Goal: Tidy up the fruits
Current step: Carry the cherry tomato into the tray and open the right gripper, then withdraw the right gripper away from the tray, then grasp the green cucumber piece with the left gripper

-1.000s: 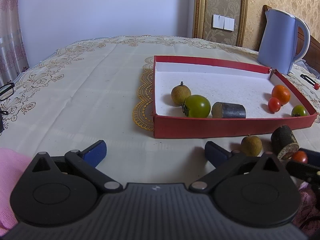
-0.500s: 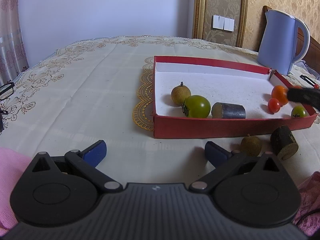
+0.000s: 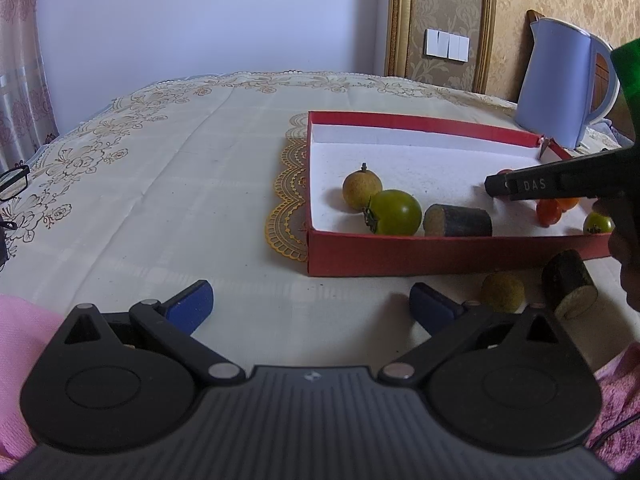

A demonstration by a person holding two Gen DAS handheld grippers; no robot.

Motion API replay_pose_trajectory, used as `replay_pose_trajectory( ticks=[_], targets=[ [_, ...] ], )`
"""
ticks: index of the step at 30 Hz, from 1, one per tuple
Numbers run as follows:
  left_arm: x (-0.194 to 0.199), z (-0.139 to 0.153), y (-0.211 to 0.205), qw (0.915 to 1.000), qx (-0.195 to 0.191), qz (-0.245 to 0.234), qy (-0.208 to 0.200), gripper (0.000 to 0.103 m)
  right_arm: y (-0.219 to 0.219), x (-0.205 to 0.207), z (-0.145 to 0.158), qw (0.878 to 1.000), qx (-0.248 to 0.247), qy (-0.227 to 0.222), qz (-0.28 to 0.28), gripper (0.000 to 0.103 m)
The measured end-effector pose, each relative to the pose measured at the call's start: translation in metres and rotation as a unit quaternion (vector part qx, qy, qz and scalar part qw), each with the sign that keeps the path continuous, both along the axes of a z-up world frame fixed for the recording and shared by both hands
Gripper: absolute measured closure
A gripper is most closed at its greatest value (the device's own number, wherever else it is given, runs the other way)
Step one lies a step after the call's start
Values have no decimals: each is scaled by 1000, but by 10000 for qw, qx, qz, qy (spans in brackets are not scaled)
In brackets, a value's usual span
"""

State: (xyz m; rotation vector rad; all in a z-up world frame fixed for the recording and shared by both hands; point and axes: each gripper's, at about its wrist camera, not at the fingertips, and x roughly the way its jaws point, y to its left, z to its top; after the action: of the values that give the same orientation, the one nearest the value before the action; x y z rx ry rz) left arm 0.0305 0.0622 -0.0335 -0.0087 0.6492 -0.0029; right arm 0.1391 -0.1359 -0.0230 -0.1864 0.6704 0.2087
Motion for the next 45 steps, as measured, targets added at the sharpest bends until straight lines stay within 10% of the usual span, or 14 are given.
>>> replay_pose_trajectory(
  ticks=[7, 12, 26, 39, 45],
  targets=[
    [0, 0, 0, 10000, 1, 0, 0, 0, -2, -1, 3, 9999, 73, 85, 18, 73],
    [0, 0, 0, 10000, -1, 0, -1, 0, -4, -21, 15, 9999, 28, -95, 136, 36],
    [0, 0, 0, 10000, 8, 0, -1, 0, -98, -135, 22, 9909, 299, -1082, -748, 28],
    [-11, 4, 7, 9996, -224, -23, -174, 0, -152, -124, -9, 9831, 965, -201, -1540, 26],
    [-37, 24, -16, 9963, -291, -761, -264, 0, -149, -123, -11, 9853, 895, -141, -1448, 19]
  ],
)
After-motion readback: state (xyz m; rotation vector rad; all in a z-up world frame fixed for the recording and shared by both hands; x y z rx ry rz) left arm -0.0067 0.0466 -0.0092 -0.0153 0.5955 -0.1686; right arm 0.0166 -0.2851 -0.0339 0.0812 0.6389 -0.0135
